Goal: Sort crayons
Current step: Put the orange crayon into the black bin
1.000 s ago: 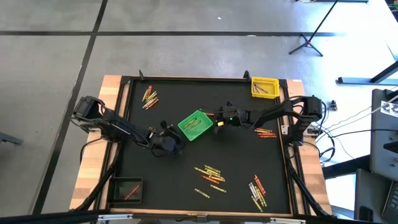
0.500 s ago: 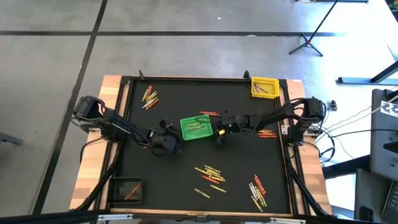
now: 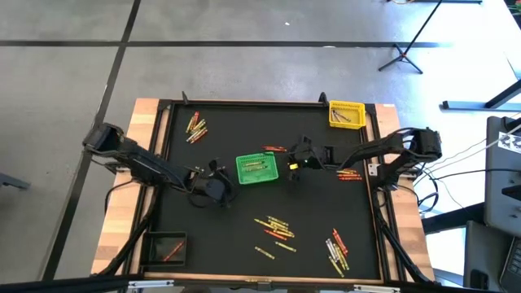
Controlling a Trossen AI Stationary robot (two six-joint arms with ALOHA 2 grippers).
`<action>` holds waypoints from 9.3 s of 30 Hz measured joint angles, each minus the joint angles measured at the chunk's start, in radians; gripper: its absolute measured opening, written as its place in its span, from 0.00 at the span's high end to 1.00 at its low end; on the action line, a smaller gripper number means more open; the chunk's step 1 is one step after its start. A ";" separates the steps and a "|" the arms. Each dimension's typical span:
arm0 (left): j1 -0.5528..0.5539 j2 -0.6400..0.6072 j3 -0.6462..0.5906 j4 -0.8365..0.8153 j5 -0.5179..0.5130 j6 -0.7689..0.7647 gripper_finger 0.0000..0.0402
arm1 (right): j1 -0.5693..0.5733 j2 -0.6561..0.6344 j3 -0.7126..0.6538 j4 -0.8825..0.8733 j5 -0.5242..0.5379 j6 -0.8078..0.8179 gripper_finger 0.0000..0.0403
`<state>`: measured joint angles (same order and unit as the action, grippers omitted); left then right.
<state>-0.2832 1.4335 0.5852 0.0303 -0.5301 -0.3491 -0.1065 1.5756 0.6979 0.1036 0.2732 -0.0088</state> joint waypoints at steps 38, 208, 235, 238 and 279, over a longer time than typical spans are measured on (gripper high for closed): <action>-0.043 -0.192 0.006 0.090 -0.130 0.247 0.74 | -0.213 0.192 -0.010 0.130 -0.251 -0.155 0.86; -0.010 -0.096 -0.012 0.297 -0.081 0.348 0.74 | -0.044 -0.131 -0.141 0.672 -0.320 0.102 0.97; 0.022 -0.143 -0.316 1.036 0.073 0.403 0.58 | 0.067 0.047 0.042 0.720 -0.371 -0.074 0.96; 0.014 -0.156 -0.316 1.035 0.069 0.407 0.58 | 0.084 0.047 0.042 0.733 -0.370 -0.105 0.96; 0.006 -0.158 -0.287 1.027 0.172 0.464 0.97 | 0.160 0.293 0.272 0.758 -0.398 -0.150 0.95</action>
<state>-0.2771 1.2758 0.2985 1.0573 -0.3583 0.1150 0.0536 1.8681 0.9695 0.8619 -0.1253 -0.1585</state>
